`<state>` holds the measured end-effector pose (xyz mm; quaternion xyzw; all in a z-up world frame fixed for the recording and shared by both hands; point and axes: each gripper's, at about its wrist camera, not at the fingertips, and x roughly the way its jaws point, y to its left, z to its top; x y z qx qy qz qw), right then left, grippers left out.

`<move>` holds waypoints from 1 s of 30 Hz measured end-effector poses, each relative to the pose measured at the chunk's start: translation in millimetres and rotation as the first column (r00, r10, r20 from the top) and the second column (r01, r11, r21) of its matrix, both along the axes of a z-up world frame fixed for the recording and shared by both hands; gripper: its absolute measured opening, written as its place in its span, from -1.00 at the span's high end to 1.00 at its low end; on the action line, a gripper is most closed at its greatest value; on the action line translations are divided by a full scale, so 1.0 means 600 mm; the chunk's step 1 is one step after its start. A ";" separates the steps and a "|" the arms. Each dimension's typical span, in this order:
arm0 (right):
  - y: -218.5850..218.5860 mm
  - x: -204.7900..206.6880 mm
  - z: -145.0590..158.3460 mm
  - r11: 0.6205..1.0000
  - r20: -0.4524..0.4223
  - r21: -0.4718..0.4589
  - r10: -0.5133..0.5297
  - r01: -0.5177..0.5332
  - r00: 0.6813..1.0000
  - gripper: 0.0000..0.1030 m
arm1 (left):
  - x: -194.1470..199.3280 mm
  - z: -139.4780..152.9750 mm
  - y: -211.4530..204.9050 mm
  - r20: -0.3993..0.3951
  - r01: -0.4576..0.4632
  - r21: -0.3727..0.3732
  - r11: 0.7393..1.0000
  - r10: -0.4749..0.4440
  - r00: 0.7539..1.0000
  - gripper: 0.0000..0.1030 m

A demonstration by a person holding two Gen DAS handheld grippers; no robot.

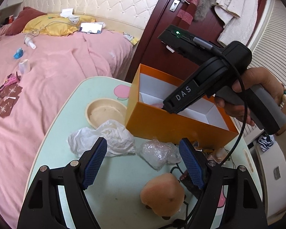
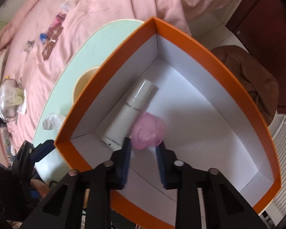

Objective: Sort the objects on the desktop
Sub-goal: 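Grasp the pink translucent heart item in the box with the right gripper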

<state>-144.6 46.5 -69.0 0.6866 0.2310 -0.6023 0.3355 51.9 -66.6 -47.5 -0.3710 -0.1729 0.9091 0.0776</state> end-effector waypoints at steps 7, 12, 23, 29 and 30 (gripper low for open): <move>0.028 -0.001 0.030 0.999 -0.101 -0.053 -0.006 0.001 0.995 0.87 | 0.002 0.002 0.003 -0.001 0.002 -0.008 1.000 -0.002 1.000 -0.52; 0.052 -0.038 0.036 0.981 -0.015 -0.137 -0.143 0.140 0.990 0.34 | 0.003 0.001 0.008 0.004 0.009 -0.019 1.000 -0.009 1.000 -0.52; -0.011 -0.034 0.004 0.991 -0.112 -0.089 -0.108 0.098 0.988 0.27 | 0.000 -0.002 0.007 0.022 0.010 -0.011 1.000 -0.009 1.000 -0.52; -0.018 -0.019 0.006 0.997 -0.186 -0.055 -0.071 0.062 0.980 0.32 | 0.000 -0.001 0.003 0.024 0.007 -0.001 1.000 -0.007 1.000 -0.52; -0.015 -0.020 0.008 0.995 -0.183 -0.071 -0.082 0.070 0.980 0.32 | 0.000 0.000 0.004 0.023 0.007 -0.004 1.000 -0.007 1.000 -0.52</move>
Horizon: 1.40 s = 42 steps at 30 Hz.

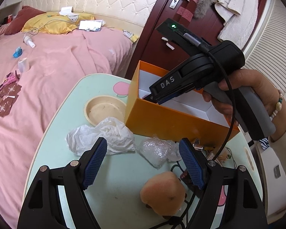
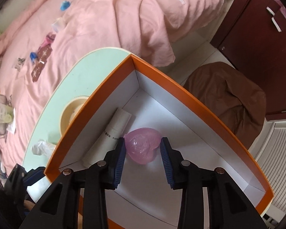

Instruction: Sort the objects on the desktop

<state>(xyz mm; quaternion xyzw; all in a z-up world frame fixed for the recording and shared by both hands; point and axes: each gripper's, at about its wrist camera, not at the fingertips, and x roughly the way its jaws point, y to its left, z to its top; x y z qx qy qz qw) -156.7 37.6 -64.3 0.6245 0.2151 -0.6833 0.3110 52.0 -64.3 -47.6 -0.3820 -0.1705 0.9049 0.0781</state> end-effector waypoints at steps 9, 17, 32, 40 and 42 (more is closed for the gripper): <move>0.083 0.021 0.098 0.966 -0.050 -0.233 -0.127 0.112 0.991 0.32 | 0.001 0.000 -0.004 -0.004 -0.011 0.001 1.000 0.011 1.000 -0.52; 0.167 0.148 0.144 0.907 -0.030 -0.405 -0.141 0.117 0.990 0.31 | 0.016 0.024 -0.048 -0.077 -0.114 0.064 0.991 0.119 0.990 -0.52; 0.162 0.240 0.059 0.893 -0.047 -0.433 -0.159 0.123 0.986 0.26 | -0.004 0.038 -0.091 -0.016 -0.202 0.056 0.978 0.203 0.979 -0.52; 0.233 0.274 0.079 0.783 -0.077 -0.611 -0.201 0.113 0.976 0.04 | -0.060 0.098 -0.061 0.016 -0.070 -0.015 0.997 0.070 0.997 -0.52; 0.246 0.286 0.071 0.760 -0.064 -0.639 -0.207 0.119 0.976 0.04 | -0.082 0.112 -0.043 0.037 -0.022 -0.027 0.999 0.023 0.999 -0.52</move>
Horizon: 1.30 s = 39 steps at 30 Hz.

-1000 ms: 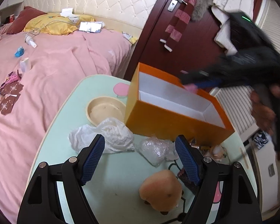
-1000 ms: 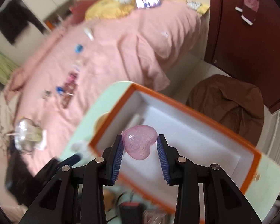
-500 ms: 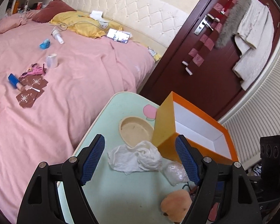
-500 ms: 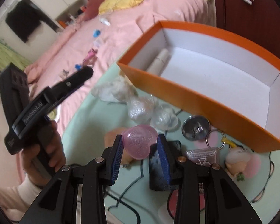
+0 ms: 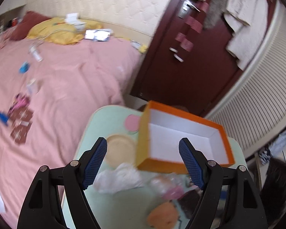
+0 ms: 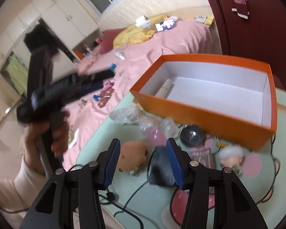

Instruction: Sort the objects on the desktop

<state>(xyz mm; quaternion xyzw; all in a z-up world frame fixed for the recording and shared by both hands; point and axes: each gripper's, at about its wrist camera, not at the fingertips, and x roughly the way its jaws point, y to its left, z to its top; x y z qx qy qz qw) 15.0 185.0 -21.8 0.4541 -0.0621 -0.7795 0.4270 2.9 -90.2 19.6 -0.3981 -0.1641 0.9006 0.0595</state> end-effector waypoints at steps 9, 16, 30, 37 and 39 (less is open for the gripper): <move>0.017 0.024 -0.018 0.998 0.039 -0.062 0.010 -0.007 0.999 0.04 | -0.139 -0.015 0.131 0.368 0.244 -0.070 0.967 -0.202 0.907 -0.52; 0.031 0.030 -0.006 0.990 0.075 -0.138 0.037 -0.026 0.996 0.02 | -0.198 -0.062 0.214 0.533 0.362 -0.374 0.854 -0.121 0.837 -0.52; 0.041 0.030 0.007 0.979 0.119 -0.203 0.048 -0.023 0.992 -0.07 | -0.251 -0.154 0.229 0.742 0.458 -0.379 0.804 -0.031 0.670 -0.52; 0.039 0.032 0.004 0.979 0.125 -0.203 0.049 -0.023 0.991 -0.07 | -0.248 -0.153 0.233 0.744 0.474 -0.272 0.837 -0.129 0.655 -0.62; 0.040 0.030 0.002 0.979 0.132 -0.204 0.047 -0.019 0.990 -0.07 | -0.246 -0.144 0.233 0.752 0.484 -0.163 0.860 -0.209 0.625 -0.62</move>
